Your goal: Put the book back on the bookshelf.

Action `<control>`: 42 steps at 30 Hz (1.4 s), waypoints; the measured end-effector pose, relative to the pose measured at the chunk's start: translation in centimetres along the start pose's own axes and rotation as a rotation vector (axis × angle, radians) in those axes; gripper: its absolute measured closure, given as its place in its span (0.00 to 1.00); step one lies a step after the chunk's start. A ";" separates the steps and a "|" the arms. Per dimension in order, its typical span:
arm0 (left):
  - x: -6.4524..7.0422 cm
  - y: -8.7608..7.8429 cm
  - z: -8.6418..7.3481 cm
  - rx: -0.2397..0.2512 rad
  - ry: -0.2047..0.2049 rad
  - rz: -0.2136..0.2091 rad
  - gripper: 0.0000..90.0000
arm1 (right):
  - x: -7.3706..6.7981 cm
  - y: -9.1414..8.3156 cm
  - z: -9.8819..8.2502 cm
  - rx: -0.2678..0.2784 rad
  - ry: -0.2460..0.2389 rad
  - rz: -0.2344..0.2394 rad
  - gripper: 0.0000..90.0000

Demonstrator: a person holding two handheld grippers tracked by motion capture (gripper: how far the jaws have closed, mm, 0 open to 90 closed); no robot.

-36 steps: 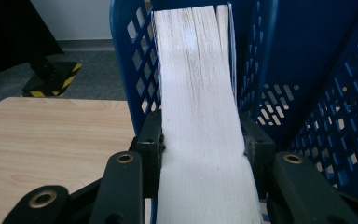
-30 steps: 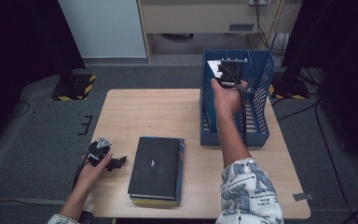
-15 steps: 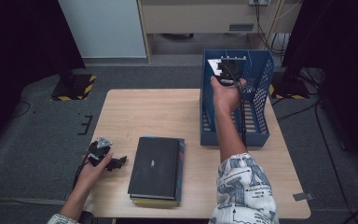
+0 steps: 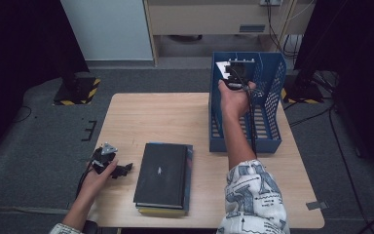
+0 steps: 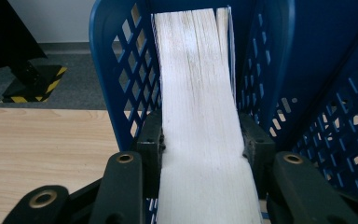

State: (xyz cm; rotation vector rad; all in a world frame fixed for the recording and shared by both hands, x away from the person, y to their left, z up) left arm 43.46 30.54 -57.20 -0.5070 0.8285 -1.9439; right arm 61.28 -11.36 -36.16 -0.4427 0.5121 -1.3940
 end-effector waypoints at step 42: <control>0.2 0.1 0.1 -0.001 0.004 -0.003 0.00 | -2.2 -3.8 -2.7 -0.013 -0.094 0.194 0.47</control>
Point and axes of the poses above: each handheld gripper's, and its own axes: y roughly forward along the jaws, z roughly out of its top, x roughly to its right, the point moved 5 cm from there along y, roughly forward along the jaws, and after that the axes turned 1 degree about -y, right-handed, at the moved point
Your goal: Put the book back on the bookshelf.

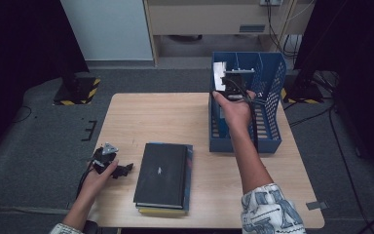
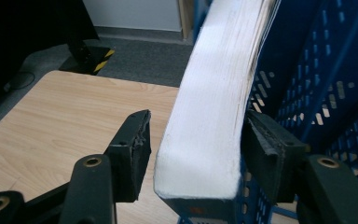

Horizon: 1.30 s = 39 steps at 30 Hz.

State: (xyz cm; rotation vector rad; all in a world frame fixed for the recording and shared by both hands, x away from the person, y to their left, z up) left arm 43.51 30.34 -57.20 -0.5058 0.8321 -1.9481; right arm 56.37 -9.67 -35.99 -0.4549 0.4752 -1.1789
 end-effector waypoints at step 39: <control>0.1 0.0 0.0 0.005 -0.001 -0.001 0.00 | 0.5 -2.7 -2.3 0.057 -0.008 0.094 0.12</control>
Point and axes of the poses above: each handheld gripper's, and its own axes: y roughly forward along the jaws, z roughly out of its top, x roughly to its right, the point moved 5 cm from there along y, roughly forward along the jaws, and after that the axes turned 1 degree about -y, right-handed, at the moved point
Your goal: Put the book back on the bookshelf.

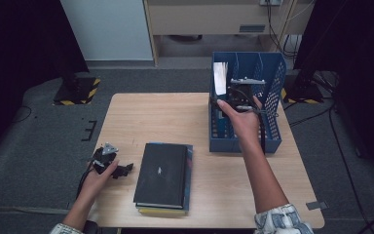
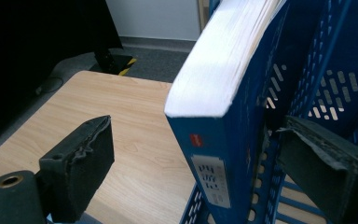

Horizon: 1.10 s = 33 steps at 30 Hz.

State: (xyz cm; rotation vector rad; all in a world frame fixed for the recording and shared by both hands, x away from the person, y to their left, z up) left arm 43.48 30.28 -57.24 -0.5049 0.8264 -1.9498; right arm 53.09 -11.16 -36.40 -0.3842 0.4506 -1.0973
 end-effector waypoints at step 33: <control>0.1 -0.3 -0.4 0.011 0.001 0.000 0.00 | -0.7 -4.8 -7.5 0.032 -0.048 0.136 0.09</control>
Point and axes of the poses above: each handheld gripper's, and its own axes: y roughly forward along the jaws, z roughly out of its top, x roughly to its right, the point moved 5 cm from there along y, roughly forward along the jaws, and after that the axes turned 1 degree about -y, right-handed, at the moved point
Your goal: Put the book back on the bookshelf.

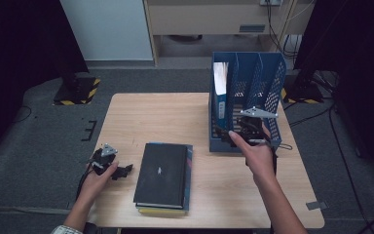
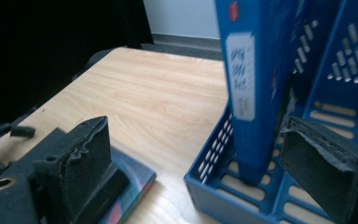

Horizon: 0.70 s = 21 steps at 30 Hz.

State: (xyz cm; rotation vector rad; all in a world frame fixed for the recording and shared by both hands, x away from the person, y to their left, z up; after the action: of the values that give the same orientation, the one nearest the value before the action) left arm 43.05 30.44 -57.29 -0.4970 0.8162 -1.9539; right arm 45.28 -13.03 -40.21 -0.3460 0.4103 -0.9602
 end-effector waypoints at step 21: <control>0.3 -0.1 0.0 -0.001 -0.009 0.007 0.00 | -4.2 3.0 -6.6 -0.043 -0.048 0.078 0.16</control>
State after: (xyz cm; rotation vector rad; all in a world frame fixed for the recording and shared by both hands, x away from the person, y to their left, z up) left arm 42.86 30.19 -57.25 -0.5023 0.8123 -1.9442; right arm 42.08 -8.64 -46.58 -0.3883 0.3986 -0.8664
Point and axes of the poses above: each handheld gripper's, and its own axes: y roughly forward along the jaws, z roughly out of its top, x roughly to its right, the point moved 5 cm from there along y, roughly forward along the jaws, and after that the axes turned 1 degree about -y, right-handed, at the moved point
